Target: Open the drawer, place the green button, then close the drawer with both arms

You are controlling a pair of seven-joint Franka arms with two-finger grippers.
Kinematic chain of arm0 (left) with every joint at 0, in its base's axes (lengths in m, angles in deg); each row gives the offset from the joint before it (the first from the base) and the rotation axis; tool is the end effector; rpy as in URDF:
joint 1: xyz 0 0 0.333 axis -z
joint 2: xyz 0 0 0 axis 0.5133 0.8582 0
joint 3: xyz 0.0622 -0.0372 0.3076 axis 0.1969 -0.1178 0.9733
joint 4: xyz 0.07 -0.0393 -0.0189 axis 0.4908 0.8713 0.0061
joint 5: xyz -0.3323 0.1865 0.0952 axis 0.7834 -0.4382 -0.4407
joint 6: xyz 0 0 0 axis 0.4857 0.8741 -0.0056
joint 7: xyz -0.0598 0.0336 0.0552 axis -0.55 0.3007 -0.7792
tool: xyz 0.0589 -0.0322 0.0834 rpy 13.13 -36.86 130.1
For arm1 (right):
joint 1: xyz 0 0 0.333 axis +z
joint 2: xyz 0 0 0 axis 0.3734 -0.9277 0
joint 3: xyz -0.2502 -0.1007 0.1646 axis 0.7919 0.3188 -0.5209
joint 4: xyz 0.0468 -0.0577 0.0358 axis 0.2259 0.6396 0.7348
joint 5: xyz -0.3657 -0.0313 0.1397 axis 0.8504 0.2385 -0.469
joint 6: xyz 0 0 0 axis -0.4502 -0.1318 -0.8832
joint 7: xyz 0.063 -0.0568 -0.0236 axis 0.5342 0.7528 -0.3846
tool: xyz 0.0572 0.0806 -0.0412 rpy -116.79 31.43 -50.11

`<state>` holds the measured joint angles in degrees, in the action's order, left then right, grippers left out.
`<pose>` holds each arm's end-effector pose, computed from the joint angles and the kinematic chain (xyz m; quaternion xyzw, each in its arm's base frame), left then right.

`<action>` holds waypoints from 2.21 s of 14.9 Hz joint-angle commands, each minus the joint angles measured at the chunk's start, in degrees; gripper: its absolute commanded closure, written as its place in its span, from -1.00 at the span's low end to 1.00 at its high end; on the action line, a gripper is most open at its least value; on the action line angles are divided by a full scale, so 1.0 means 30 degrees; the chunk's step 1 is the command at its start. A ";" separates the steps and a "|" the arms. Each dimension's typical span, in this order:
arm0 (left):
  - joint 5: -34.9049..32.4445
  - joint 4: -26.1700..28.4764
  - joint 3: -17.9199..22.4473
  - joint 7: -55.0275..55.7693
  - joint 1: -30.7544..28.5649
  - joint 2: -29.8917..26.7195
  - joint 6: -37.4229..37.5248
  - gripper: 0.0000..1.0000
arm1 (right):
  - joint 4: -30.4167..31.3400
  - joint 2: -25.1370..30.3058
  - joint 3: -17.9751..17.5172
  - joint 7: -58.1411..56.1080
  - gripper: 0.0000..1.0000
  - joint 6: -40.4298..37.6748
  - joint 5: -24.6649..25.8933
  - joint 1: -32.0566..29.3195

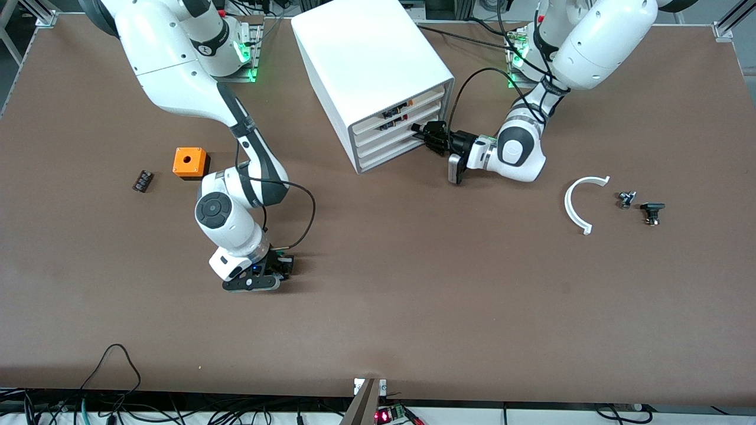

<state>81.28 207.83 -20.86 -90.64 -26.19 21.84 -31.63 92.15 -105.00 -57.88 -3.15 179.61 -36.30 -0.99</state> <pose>0.3770 -0.2679 0.1048 0.7457 -0.1717 -0.1263 0.6313 0.6914 0.2471 0.2086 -0.9940 -0.0303 -0.0980 0.0379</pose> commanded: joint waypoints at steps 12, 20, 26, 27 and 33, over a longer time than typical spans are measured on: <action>-0.2783 -0.4751 0.2074 0.3315 -0.0715 0.0046 -0.0035 1.00 | -0.7797 0.0728 0.0547 0.3797 1.00 -1.2698 0.0324 0.0609; -0.4401 -0.6837 0.2839 0.3995 -0.1212 0.0926 -0.0006 -0.99 | -0.8946 0.1782 0.0401 1.2081 1.00 -1.6249 0.0236 0.2745; -0.7056 -0.8062 0.2897 0.7936 -0.1681 -0.0478 0.0723 -1.00 | -0.8917 0.2573 0.0166 2.0549 1.00 -1.6281 0.0060 0.4826; -0.8285 -0.8850 0.2926 0.9255 -0.1972 -0.0655 0.1219 -1.00 | -0.8917 0.2573 0.0108 2.1752 1.00 -1.6136 0.0060 0.5177; -1.5906 -1.5323 0.2897 1.6872 -0.3030 -0.0831 0.6925 -1.00 | -0.8858 0.2020 0.0282 2.7409 1.00 -1.4936 0.0555 0.8104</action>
<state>39.27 168.48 -12.06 -47.30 -35.34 19.11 -16.81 65.66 -97.93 -57.63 73.60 133.27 -36.24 20.34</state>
